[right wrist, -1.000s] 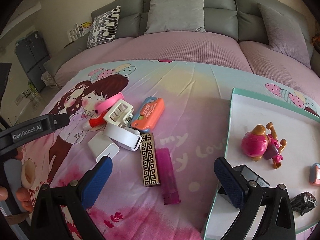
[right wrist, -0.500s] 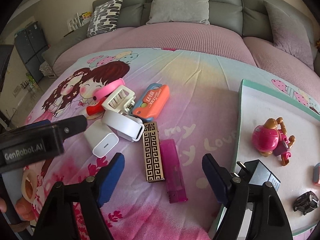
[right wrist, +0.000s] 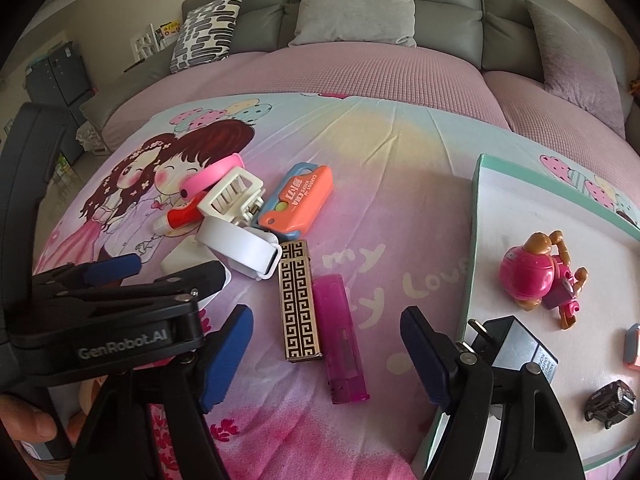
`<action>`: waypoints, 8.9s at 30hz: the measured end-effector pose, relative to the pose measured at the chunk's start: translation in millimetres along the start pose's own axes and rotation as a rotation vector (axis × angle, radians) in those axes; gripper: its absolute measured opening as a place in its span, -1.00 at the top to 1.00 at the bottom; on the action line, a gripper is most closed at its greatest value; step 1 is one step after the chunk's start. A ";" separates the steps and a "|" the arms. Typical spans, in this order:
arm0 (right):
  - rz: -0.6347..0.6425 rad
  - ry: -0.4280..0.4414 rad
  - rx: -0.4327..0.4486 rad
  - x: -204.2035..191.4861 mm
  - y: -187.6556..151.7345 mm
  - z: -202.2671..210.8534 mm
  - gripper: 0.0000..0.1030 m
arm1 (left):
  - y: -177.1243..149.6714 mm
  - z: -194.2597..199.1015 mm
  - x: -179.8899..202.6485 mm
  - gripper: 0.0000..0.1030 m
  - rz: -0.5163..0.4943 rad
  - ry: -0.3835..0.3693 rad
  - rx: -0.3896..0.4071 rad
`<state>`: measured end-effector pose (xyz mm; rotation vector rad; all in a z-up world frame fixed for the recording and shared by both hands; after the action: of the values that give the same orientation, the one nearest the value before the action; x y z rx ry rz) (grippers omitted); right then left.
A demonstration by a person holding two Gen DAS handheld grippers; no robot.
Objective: Organize rigid objects
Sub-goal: 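Move both tools back toward the white charger and remaining items, then grasp the white power adapter with the left tool while the right tool grasps the gold-black patterned bar, then carry the adapter and patterned bar into the green tray and open both tools, then move both tools back over the remaining items on the bed, then grasp the white round band with the left tool while the right tool grasps the pink stick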
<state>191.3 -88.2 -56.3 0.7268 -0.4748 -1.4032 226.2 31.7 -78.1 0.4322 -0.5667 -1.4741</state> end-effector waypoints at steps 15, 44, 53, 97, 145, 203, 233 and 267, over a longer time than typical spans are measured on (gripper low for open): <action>0.016 0.029 -0.010 -8.5 -1.4 -4.1 -0.11 | -0.4 5.7 -18.4 -0.08 0.026 0.013 0.005; 0.040 0.022 -0.029 -29.0 -9.8 -33.6 0.39 | -14.4 -2.8 -30.8 -0.08 0.004 0.068 -0.036; 0.050 0.012 -0.022 -30.2 -11.2 -33.6 0.39 | -14.4 -3.8 -25.1 -0.01 -0.021 0.083 -0.035; -0.102 -0.003 0.161 26.2 20.7 37.1 0.57 | 30.7 55.3 37.5 0.00 -0.116 0.069 0.197; -0.462 -0.364 0.118 230.7 -32.5 90.9 0.56 | -23.2 32.0 260.8 -0.01 -0.455 -0.233 0.146; -0.351 -0.381 0.086 201.8 -21.5 70.7 -0.65 | 19.5 17.8 133.8 -0.87 -0.157 0.089 0.158; -0.260 -0.324 0.137 161.0 -1.7 63.5 -1.00 | 27.4 22.4 83.0 -0.88 -0.040 0.127 0.145; -0.002 -0.065 0.093 6.5 8.3 5.1 -0.95 | 19.1 34.0 -71.0 -0.88 0.189 0.292 0.117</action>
<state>194.5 -95.4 -47.7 0.7582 -0.5935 -1.4174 220.6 105.9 -46.1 0.6559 -0.4478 -1.1749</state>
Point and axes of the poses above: each gripper's, at about its wrist camera, not at the fingertips, and z roughly against the way its jaws point, x to its right, y to its top, the point moved 5 cm from there along -z, roughly the way its jaws point, and after that the axes turned 10 degrees about x, right-handed, at the moved point
